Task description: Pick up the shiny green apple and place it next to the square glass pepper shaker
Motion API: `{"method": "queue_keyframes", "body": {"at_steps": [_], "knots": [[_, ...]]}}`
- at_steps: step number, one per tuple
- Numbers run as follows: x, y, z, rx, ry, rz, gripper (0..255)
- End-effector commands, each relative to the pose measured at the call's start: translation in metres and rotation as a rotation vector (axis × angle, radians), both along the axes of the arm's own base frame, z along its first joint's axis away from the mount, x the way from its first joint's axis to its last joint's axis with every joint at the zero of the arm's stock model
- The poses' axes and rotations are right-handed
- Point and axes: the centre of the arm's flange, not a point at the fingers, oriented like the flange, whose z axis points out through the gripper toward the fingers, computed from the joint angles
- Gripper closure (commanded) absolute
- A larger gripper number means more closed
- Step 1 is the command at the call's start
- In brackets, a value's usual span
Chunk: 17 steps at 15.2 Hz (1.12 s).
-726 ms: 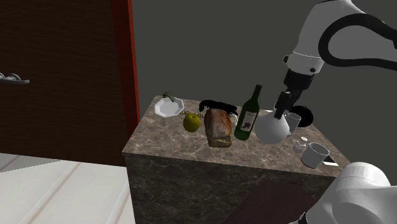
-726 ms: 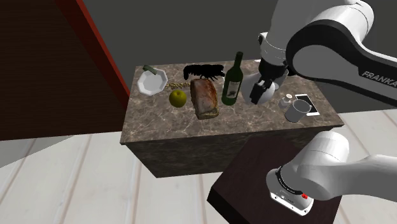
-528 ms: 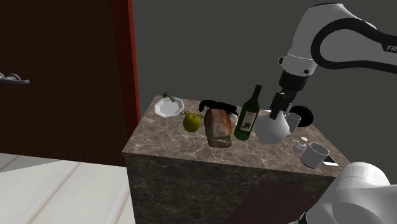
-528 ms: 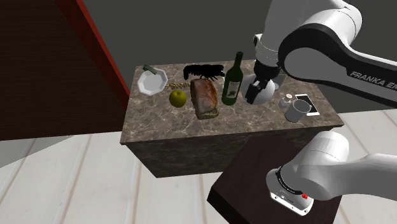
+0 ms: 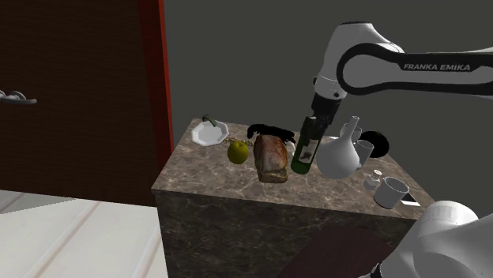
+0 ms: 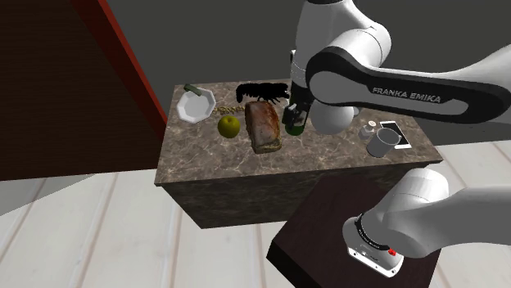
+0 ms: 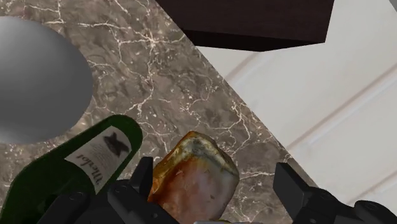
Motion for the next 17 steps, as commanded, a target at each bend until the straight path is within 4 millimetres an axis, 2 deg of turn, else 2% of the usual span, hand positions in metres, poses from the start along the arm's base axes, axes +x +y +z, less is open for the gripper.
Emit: {"method": "queue_keyframes", "body": {"at_steps": [1, 17], "knots": [[0.023, 0.005, -0.012, 0.0, -0.011, 0.002, 0], [0.205, 0.047, -0.089, 0.004, -0.08, 0.012, 0]]}}
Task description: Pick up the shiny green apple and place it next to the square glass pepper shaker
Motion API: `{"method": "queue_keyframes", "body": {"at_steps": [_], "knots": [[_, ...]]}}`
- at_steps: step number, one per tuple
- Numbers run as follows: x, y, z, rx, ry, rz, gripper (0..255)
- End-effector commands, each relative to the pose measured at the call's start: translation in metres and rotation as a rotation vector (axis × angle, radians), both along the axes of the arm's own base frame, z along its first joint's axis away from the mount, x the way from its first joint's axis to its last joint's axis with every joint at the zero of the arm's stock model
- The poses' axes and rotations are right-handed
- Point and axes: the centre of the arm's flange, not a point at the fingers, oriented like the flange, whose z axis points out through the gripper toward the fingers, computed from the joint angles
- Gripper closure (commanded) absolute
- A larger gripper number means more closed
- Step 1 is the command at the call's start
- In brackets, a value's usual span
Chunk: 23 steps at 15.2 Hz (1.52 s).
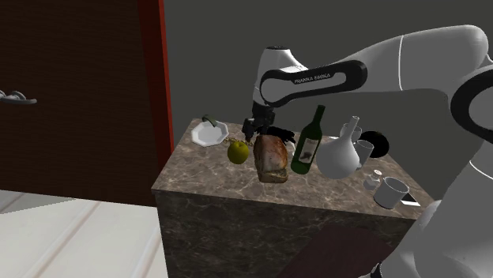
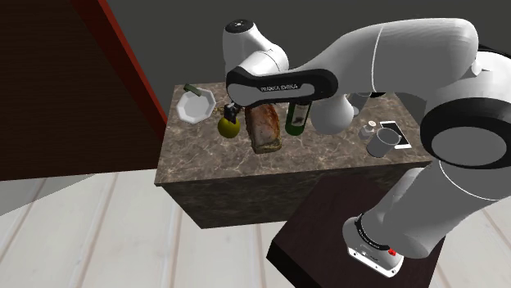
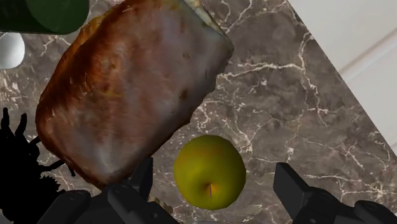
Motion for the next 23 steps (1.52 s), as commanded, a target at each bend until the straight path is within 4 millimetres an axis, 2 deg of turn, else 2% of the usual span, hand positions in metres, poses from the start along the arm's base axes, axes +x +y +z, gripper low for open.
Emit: {"method": "queue_keyframes", "body": {"at_steps": [1, 5, 6, 13, 21, 22, 23], "knots": [[0.023, 0.0, -0.008, 0.0, -0.009, 0.001, 0], [0.069, 0.01, -0.025, 0.001, -0.026, 0.004, 0], [0.069, 0.011, -0.025, 0.001, -0.027, 0.004, 0], [0.074, 0.009, -0.065, 0.001, -0.027, 0.004, 0], [0.074, 0.009, -0.065, 0.001, -0.027, 0.004, 0], [0.074, 0.009, -0.065, 0.001, -0.027, 0.004, 255], [0.074, 0.009, -0.065, 0.001, -0.027, 0.004, 255]]}}
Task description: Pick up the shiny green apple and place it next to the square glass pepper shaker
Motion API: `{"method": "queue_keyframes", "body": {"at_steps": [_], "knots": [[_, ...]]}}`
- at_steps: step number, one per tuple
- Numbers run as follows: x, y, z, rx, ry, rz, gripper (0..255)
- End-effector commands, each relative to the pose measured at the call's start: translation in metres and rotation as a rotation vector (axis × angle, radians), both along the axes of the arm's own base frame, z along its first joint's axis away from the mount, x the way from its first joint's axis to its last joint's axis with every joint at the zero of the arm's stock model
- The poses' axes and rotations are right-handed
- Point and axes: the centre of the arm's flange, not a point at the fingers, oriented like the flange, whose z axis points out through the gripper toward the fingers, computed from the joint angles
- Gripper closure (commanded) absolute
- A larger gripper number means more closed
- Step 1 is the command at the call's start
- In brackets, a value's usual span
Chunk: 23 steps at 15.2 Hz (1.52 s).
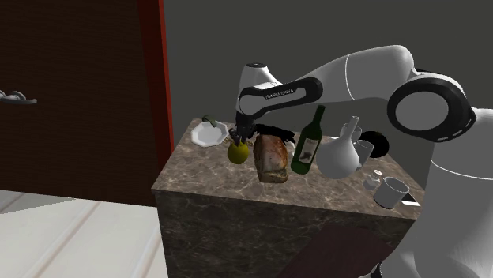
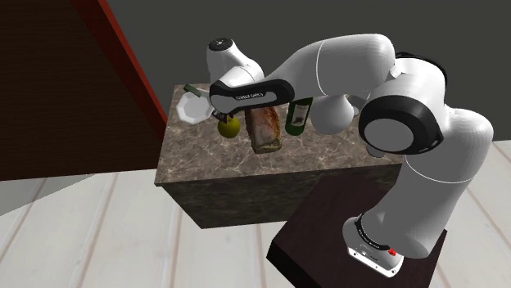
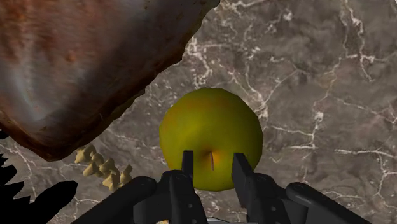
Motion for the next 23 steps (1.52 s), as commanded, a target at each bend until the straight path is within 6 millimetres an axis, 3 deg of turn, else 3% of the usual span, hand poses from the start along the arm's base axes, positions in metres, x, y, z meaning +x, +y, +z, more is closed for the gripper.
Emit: {"method": "queue_keyframes", "body": {"at_steps": [1, 8, 23], "knots": [[0.0, 0.0, 0.0, 0.0, 0.0, 0.0, 255], [0.0, 0.0, 0.0, 0.0, 0.0, 0.0, 255], [0.0, 0.0, 0.079, 0.0, 0.0, 0.0, 255]]}}
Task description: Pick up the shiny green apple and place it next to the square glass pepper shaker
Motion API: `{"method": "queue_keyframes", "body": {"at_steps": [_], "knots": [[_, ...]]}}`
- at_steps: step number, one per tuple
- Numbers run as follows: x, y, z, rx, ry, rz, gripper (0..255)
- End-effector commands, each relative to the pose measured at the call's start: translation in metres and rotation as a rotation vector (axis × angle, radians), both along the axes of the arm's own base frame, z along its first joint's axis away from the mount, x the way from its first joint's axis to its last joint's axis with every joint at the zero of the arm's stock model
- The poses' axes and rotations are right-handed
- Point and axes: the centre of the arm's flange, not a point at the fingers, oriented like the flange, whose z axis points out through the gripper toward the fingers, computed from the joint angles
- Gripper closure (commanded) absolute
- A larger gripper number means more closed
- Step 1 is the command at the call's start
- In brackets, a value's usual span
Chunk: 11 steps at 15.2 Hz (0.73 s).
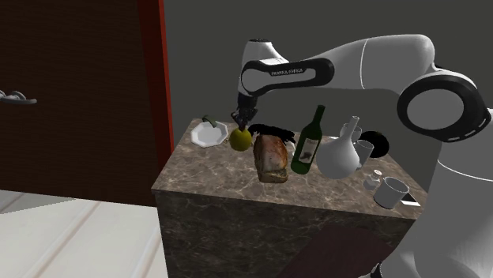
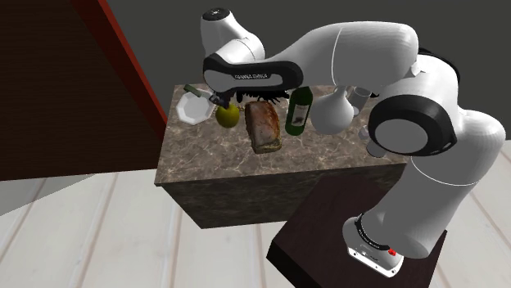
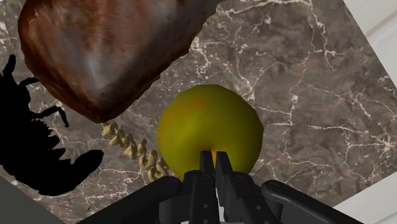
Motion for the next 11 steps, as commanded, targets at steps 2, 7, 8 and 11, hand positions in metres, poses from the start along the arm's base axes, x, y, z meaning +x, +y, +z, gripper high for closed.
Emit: {"method": "queue_keyframes", "body": {"at_steps": [2, 7, 8, 11], "knots": [[-0.001, 0.0, 0.015, 0.0, 0.0, 0.0, 255], [-0.001, 0.0, 0.041, 0.0, 0.0, 0.0, 255], [-0.001, 0.0, 0.047, 0.0, 0.0, 0.0, 255], [-0.001, 0.0, 0.063, 0.0, 0.0, 0.0, 255]]}}
